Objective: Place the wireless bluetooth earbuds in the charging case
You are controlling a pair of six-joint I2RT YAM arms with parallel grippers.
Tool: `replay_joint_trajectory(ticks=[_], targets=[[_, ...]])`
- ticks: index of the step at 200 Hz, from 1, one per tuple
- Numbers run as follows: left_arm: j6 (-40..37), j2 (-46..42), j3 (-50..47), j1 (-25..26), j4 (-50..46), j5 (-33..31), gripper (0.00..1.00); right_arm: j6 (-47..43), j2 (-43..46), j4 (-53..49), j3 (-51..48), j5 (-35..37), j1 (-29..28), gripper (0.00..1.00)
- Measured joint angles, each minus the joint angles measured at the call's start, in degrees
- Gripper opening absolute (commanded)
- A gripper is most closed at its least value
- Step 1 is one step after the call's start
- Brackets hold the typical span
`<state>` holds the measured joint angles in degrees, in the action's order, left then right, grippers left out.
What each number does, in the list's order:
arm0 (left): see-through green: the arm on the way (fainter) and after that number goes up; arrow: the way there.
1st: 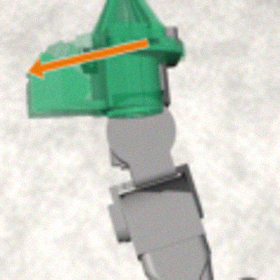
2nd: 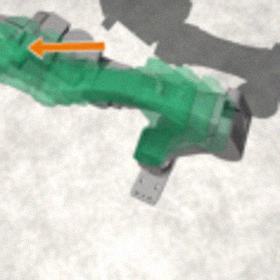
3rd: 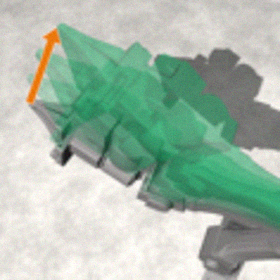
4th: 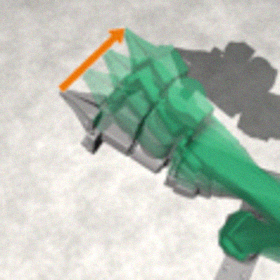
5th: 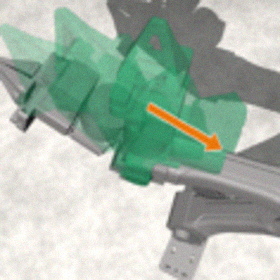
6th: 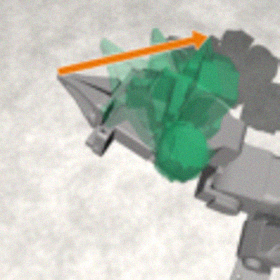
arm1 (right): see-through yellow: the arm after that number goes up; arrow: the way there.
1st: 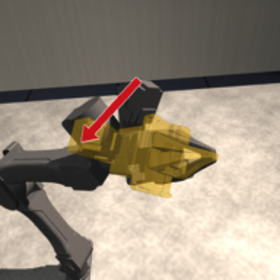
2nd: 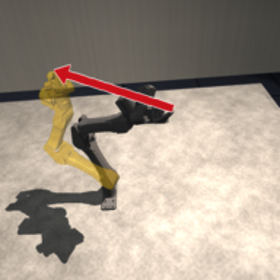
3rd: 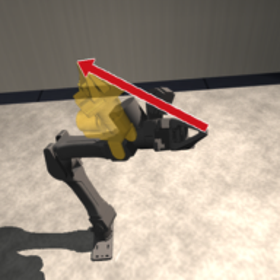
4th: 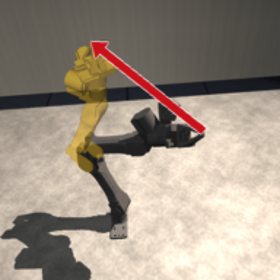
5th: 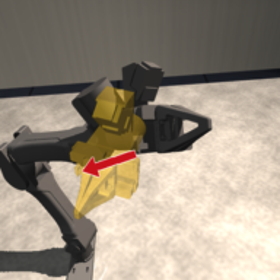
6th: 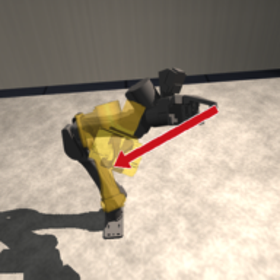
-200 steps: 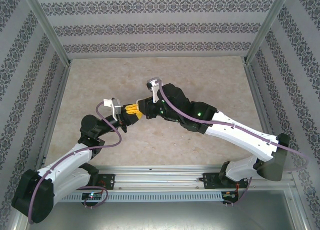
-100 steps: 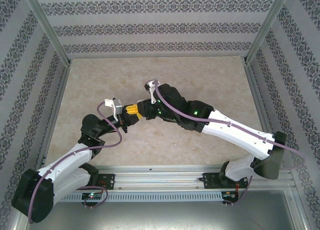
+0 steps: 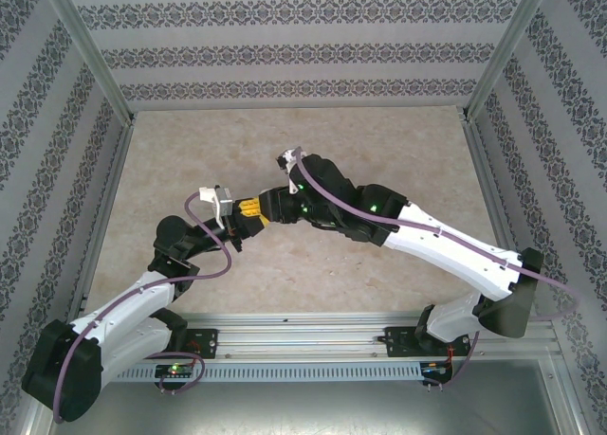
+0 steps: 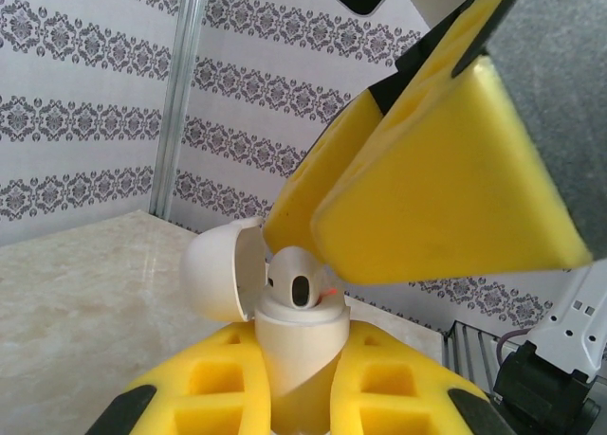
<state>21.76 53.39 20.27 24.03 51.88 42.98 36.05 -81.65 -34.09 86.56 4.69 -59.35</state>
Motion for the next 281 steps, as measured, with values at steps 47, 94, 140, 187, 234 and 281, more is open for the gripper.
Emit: replay_joint_trajectory(ticks=[47,94,140,187,234,281], targets=[[0.0,-0.1,0.0,0.0,0.0,-0.2,0.00,-0.5,0.7,-1.4,2.2,-2.2,1.6,0.50],[-0.2,-1.9,-1.0,0.0,-0.2,-0.2,0.00,-0.2,5.3,-3.1,0.3,-7.5,11.5,0.52],[-1.0,-3.5,-1.8,0.0,-2.3,0.0,0.00,0.0,8.5,-7.1,-7.8,-10.5,23.3,0.52],[-1.9,-4.0,-3.4,0.7,-5.3,0.0,0.00,1.4,6.3,-7.9,-23.0,-15.1,35.1,0.52],[-2.5,-3.8,-4.2,2.1,-6.5,-0.6,0.00,0.0,0.3,-6.2,-26.9,-17.1,39.9,0.52],[-3.7,-2.3,-4.7,4.5,-6.9,-2.1,0.00,-1.5,-8.2,-4.5,-28.9,-17.2,41.7,0.54]])
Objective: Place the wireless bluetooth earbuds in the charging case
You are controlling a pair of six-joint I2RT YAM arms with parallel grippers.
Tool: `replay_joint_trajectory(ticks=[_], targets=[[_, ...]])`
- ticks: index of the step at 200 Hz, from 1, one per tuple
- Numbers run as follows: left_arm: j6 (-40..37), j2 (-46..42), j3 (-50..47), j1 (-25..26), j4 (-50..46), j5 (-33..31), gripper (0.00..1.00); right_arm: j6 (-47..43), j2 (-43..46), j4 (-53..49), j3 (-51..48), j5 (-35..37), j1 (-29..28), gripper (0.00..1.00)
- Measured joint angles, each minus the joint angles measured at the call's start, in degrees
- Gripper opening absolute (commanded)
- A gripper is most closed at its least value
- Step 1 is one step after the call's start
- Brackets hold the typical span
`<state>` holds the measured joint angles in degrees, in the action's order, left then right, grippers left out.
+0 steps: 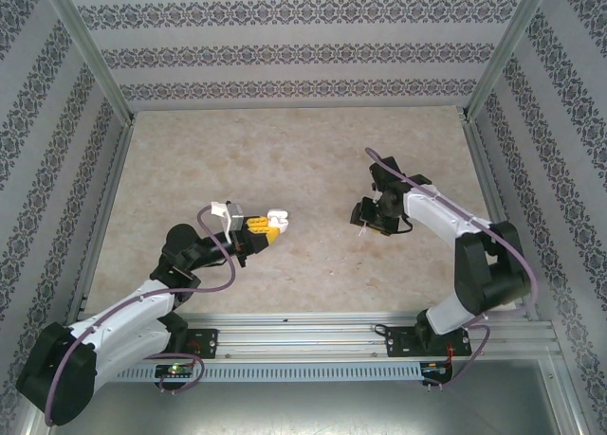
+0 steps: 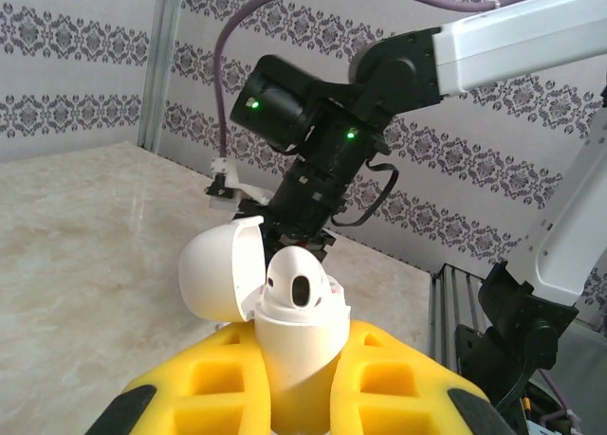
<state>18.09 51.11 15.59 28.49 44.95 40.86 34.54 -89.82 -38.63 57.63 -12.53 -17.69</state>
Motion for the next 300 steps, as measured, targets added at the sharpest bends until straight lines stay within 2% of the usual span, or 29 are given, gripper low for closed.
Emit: replay_joint_trajectory(ticks=[72,173,254,300], targets=[[-0.9,2.0,0.0,1.2,0.0,-1.3,0.00,-2.0,-8.3,1.8,2.1,0.3,0.6,0.48],[-1.4,4.2,0.0,1.2,0.0,-2.1,0.00,-3.5,-13.9,1.4,7.4,1.9,-0.9,0.43],[-1.6,4.5,0.0,1.2,0.0,-2.1,0.00,-6.5,-15.0,-2.5,10.2,5.6,-2.7,0.45],[-1.6,4.6,0.0,1.2,0.0,-2.1,0.00,-14.1,-15.0,-4.7,11.6,6.6,-4.5,0.45]])
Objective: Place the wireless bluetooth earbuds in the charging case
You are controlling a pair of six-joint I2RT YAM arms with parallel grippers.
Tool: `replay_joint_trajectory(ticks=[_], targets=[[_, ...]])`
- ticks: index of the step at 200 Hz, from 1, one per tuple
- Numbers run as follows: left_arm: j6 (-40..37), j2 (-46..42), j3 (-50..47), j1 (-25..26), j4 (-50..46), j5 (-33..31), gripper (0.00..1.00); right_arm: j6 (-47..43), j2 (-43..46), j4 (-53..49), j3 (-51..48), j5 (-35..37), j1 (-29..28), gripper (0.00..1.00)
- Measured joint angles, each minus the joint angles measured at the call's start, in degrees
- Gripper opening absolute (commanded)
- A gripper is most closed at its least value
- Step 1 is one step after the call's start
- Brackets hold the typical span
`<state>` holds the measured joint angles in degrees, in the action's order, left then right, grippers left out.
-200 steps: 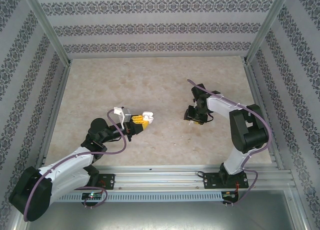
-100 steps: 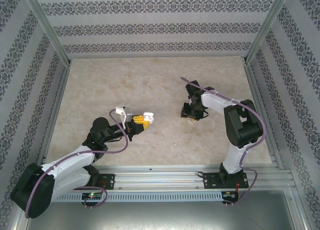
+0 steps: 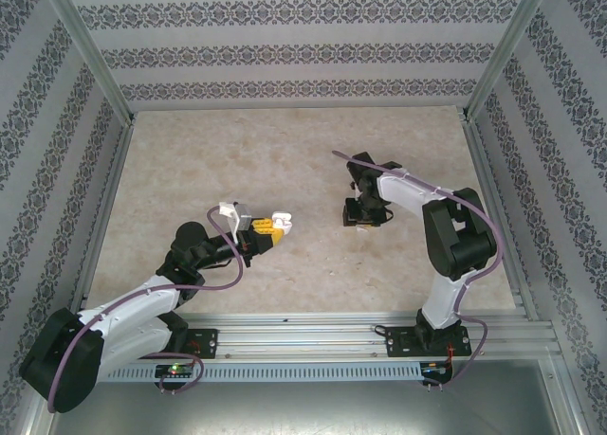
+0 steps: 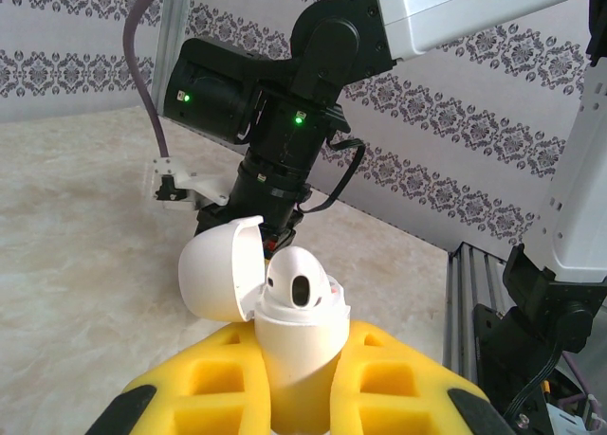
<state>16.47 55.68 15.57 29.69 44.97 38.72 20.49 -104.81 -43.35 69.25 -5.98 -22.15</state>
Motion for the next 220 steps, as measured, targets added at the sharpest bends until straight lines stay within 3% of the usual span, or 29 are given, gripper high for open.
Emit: replay_joint_trajectory(ticks=[72,220], targets=[[0.0,-0.6,0.0,0.4,-0.6,0.0,0.00,-14.8,-2.4,-4.6,4.5,2.4,-4.2,0.44],[-1.1,-2.3,0.0,0.8,-2.6,-0.2,0.00,-25.8,-6.5,-7.8,6.2,6.6,-2.3,0.40]])
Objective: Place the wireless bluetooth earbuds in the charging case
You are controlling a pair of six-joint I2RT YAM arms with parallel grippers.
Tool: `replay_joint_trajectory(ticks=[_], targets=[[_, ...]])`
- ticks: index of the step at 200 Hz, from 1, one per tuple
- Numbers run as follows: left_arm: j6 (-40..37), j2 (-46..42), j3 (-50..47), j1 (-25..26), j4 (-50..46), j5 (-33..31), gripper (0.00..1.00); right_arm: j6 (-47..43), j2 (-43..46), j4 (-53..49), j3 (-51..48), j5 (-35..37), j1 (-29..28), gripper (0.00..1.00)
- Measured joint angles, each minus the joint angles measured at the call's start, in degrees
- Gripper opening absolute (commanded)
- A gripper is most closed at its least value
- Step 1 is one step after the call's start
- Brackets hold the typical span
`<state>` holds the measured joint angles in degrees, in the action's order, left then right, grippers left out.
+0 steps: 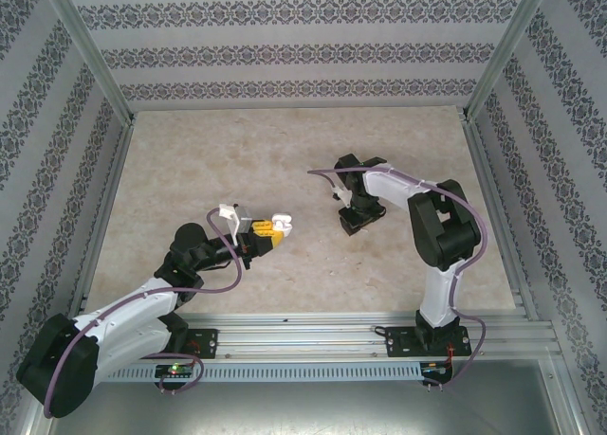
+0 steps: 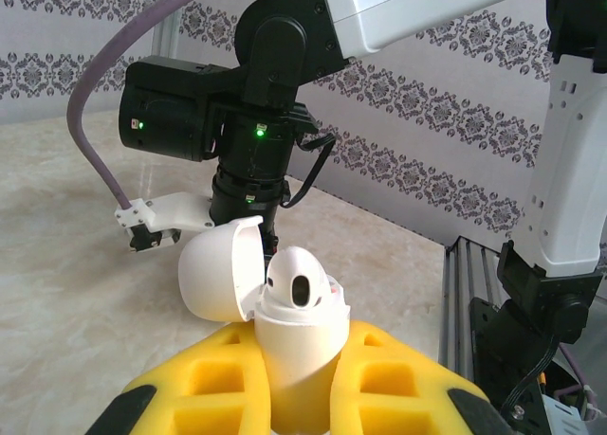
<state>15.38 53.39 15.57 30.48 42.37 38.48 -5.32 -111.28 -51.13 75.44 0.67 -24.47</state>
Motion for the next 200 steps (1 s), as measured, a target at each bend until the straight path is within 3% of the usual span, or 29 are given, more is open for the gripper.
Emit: replay_joint_trajectory(ticks=[93,132,200], targets=[[0.0,0.0,0.0,0.3,0.0,-0.2,0.00,-0.5,-1.4,-1.0,0.4,0.2,0.0,0.21],[0.0,0.0,0.0,0.3,0.0,-0.2,0.00,2.4,-1.0,-1.4,0.6,-0.1,1.5,0.17],[-2.5,0.3,0.9,0.7,0.0,0.0,0.00,11.8,12.5,-2.8,0.6,-3.9,2.3,0.15]])
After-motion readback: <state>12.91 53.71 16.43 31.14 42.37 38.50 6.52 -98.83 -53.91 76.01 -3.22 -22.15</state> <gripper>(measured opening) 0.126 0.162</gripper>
